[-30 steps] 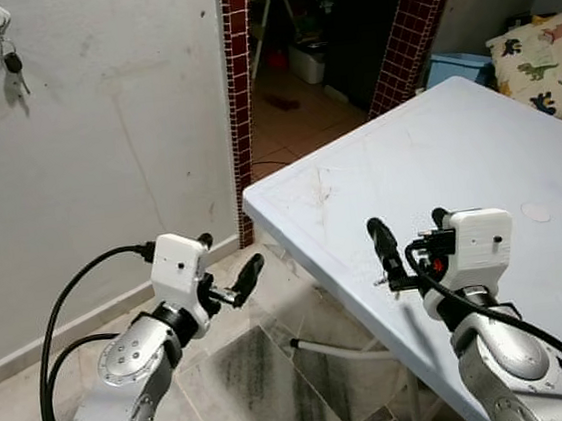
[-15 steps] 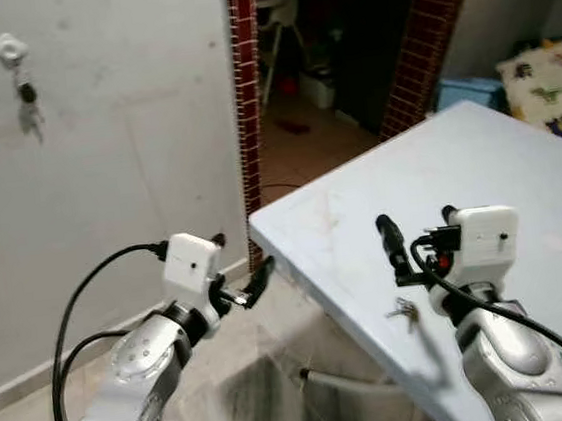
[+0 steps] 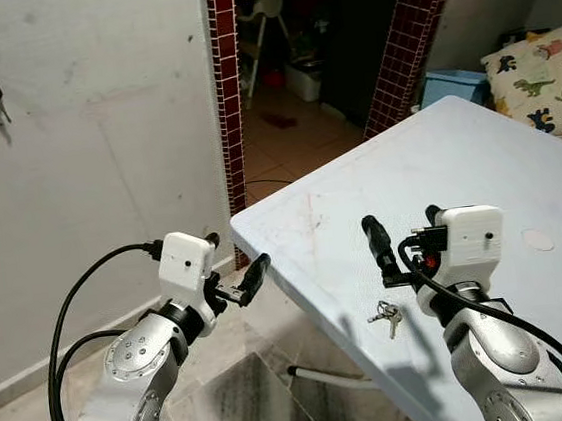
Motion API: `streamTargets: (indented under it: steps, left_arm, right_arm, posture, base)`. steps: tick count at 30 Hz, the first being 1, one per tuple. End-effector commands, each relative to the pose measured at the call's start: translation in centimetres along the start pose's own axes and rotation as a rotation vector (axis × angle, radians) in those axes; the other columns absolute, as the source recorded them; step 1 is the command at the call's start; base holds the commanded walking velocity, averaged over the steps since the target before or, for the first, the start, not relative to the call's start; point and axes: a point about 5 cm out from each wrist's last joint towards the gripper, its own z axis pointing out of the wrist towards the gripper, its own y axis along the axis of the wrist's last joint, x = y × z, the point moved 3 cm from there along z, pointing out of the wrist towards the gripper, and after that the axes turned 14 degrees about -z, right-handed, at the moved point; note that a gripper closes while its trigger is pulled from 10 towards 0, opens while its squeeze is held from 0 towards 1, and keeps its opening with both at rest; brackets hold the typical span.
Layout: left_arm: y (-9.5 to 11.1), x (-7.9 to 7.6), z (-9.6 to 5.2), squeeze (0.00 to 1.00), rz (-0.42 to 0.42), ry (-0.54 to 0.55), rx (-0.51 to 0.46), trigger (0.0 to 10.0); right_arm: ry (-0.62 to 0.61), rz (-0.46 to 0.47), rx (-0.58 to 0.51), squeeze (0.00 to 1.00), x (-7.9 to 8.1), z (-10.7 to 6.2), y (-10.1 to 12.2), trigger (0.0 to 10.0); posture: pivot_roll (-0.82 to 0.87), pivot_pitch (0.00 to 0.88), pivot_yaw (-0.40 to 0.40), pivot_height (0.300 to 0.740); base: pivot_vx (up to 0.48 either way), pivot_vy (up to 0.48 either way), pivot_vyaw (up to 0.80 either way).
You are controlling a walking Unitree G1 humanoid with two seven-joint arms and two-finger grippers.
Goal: Hang keys on a hook
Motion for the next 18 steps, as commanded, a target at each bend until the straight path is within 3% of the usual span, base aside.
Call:
streamTargets:
  steps: [1, 13, 18]
  left_arm:
    - [-0.10, -0.16, 0.06, 0.00, -0.004, -0.009, 0.008, 10.0]
    - [-0.09, -0.15, 0.05, 0.00, -0.004, -0.009, 0.009, 10.0]
    - [-0.59, -0.40, 0.01, 0.00, 0.006, -0.010, 0.023, 10.0]
  right_arm:
    - [-0.017, -0.009, -0.007, 0.00, -0.42, 0.03, 0.19, 10.0]
    - [-0.017, -0.009, -0.007, 0.00, -0.40, 0.03, 0.19, 10.0]
    - [0.029, -0.017, 0.018, 0.00, 0.47, 0.40, -0.31, 10.0]
  posture:
    - [0.06, 0.038, -0.087, 0.740]
    - [0.06, 0.038, -0.087, 0.740]
    - [0.06, 0.031, -0.088, 0.740]
  base:
    - [0.000, 0.000, 0.00]
    - [0.000, 0.000, 0.00]
    - [0.000, -0.319, 0.00]
